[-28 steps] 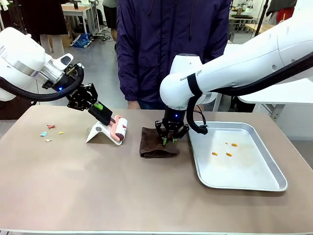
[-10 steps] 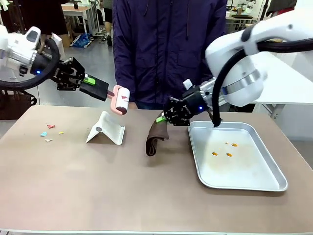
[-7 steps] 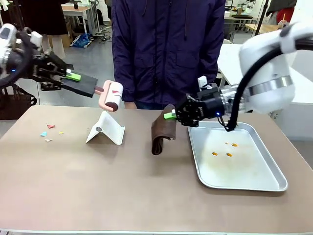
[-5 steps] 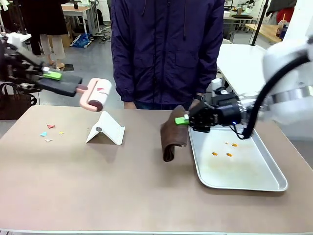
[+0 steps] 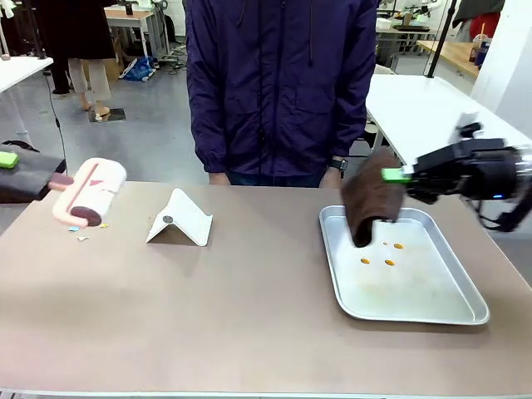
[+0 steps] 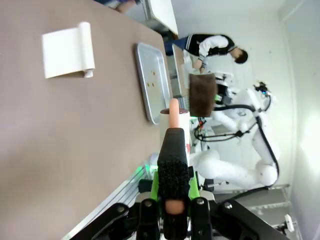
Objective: Clean the surface of the table.
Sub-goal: Hold the Lint Roller with your left hand and the towel with your right hand.
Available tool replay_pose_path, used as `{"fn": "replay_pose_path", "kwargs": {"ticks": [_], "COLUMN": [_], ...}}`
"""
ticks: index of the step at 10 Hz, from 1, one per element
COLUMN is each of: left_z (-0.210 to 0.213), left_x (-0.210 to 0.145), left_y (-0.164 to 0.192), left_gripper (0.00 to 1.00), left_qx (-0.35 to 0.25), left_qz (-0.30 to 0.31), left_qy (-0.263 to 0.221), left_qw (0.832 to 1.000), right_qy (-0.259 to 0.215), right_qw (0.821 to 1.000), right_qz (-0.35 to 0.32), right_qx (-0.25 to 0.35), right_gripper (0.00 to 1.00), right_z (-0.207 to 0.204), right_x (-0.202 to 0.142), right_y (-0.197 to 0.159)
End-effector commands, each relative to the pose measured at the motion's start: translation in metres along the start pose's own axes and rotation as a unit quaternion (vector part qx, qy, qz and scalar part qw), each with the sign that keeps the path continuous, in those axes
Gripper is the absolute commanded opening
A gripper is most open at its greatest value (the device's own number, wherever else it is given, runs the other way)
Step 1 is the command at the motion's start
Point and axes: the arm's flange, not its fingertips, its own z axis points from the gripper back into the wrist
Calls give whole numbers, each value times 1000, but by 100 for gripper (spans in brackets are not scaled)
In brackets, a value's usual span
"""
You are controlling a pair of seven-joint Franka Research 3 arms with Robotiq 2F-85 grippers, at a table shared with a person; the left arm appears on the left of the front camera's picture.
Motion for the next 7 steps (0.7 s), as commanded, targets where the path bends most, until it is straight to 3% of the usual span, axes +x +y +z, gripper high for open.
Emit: {"fn": "replay_pose_path", "kwargs": {"ticks": [1, 3, 6, 7], "left_z": [13, 33, 33, 28], "left_x": [-14, -18, 2, 10], "left_y": [15, 35, 45, 43], "left_gripper": [0, 0, 0, 0], "left_qx": [-17, -56, -67, -67], "left_qz": [-11, 0, 29, 42], "left_qy": [-40, -82, -113, -122], "left_qw": [999, 995, 991, 989], "right_qy": [-2, -3, -31, -14], "right_qw": [1000, 999, 998, 999], "right_qz": [-3, -18, -45, -38], "right_qx": [17, 36, 33, 30], "right_gripper": [0, 0, 0, 0], "right_z": [45, 69, 65, 119], "right_x": [-96, -116, -125, -55], "right_y": [9, 2, -13, -5]}}
